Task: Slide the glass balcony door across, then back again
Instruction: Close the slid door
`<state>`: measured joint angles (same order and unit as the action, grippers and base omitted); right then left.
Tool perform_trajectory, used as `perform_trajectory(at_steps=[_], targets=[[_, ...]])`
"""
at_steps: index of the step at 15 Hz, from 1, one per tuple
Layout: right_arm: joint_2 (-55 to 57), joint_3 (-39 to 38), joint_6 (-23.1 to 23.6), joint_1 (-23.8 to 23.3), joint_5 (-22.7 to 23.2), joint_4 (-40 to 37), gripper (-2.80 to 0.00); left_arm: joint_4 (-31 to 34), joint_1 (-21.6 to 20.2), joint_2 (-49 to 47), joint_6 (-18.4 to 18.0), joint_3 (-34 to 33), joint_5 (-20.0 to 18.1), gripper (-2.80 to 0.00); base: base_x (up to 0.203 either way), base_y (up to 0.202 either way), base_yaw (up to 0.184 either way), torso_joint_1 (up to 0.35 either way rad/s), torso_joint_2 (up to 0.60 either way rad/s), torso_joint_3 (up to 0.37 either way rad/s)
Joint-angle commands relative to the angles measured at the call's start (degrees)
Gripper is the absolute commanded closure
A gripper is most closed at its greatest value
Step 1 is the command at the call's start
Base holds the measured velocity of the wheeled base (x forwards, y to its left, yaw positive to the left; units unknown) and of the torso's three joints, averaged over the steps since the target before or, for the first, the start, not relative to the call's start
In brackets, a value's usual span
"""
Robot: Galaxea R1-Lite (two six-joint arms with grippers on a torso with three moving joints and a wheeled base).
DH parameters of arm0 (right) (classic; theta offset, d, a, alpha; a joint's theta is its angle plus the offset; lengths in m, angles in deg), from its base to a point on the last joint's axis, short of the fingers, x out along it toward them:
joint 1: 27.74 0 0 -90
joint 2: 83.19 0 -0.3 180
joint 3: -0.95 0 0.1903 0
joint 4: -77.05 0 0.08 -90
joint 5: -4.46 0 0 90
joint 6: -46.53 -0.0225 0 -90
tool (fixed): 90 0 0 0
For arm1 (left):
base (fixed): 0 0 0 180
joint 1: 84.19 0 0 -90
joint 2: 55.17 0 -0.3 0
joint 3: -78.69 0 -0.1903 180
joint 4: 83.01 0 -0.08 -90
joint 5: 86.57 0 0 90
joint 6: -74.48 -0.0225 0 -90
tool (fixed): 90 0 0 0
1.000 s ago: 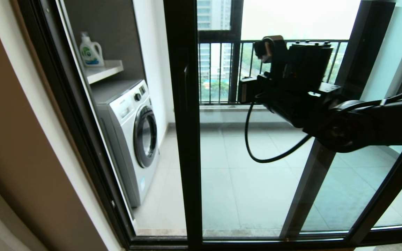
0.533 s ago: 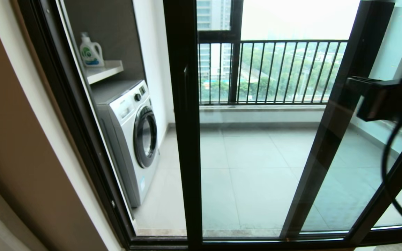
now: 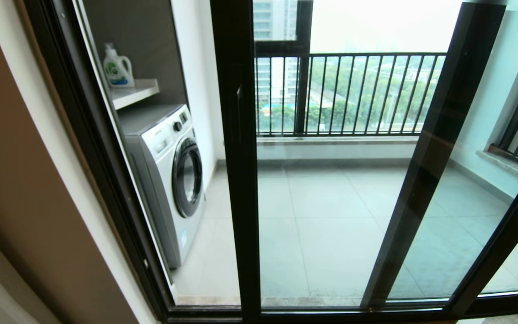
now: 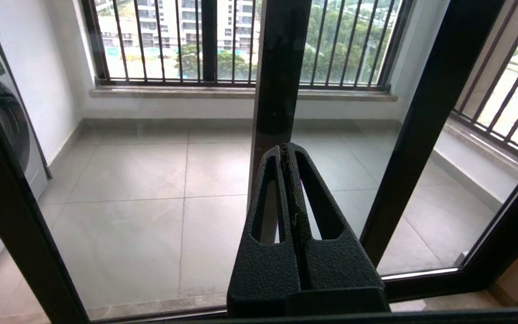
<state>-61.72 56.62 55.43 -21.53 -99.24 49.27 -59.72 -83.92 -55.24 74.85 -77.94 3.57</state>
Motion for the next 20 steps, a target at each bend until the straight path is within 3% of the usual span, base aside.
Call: perform_trajectory(at_steps=[1, 2, 5, 7, 11, 16, 20], targets=[[-17.1, -6.5, 4.6, -4.6, 5.1, -2.1, 0.00, 0.0, 0.0, 0.0, 0.0, 0.0, 0.0, 0.00, 0.000, 0.000, 0.000, 0.000, 0.00, 0.000], [-18.8, -7.1, 6.0, -6.0, 6.0, -2.9, 0.00, 0.0, 0.0, 0.0, 0.0, 0.0, 0.0, 0.00, 0.000, 0.000, 0.000, 0.000, 0.00, 0.000], [-21.5, -7.2, 3.5, -6.2, 2.2, -3.3, 0.00, 0.0, 0.0, -0.1, 0.0, 0.0, 0.0, 0.00, 0.000, 0.000, 0.000, 0.000, 0.00, 0.000], [-21.5, -8.2, 0.2, -6.2, 5.3, -3.0, 0.00, 0.0, 0.0, -0.1, 0.0, 0.0, 0.0, 0.00, 0.000, 0.000, 0.000, 0.000, 0.00, 0.000], [-21.5, -9.5, -0.3, -6.2, 5.7, 2.9, 0.00, 0.0, -0.1, 0.0, 0.0, 0.0, 0.0, 0.00, 0.000, 0.000, 0.000, 0.000, 0.00, 0.000], [-21.5, -16.4, -7.3, -6.2, 9.6, 4.6, 0.00, 0.0, 0.0, -0.1, 0.1, 0.0, 0.0, 0.00, 0.000, 0.000, 0.000, 0.000, 0.00, 0.000], [-21.5, -15.2, -6.7, -6.2, 9.7, 6.9, 0.00, 0.0, -0.1, 0.0, 0.1, 0.0, 0.0, 0.00, 0.000, 0.000, 0.000, 0.000, 0.00, 0.000]])
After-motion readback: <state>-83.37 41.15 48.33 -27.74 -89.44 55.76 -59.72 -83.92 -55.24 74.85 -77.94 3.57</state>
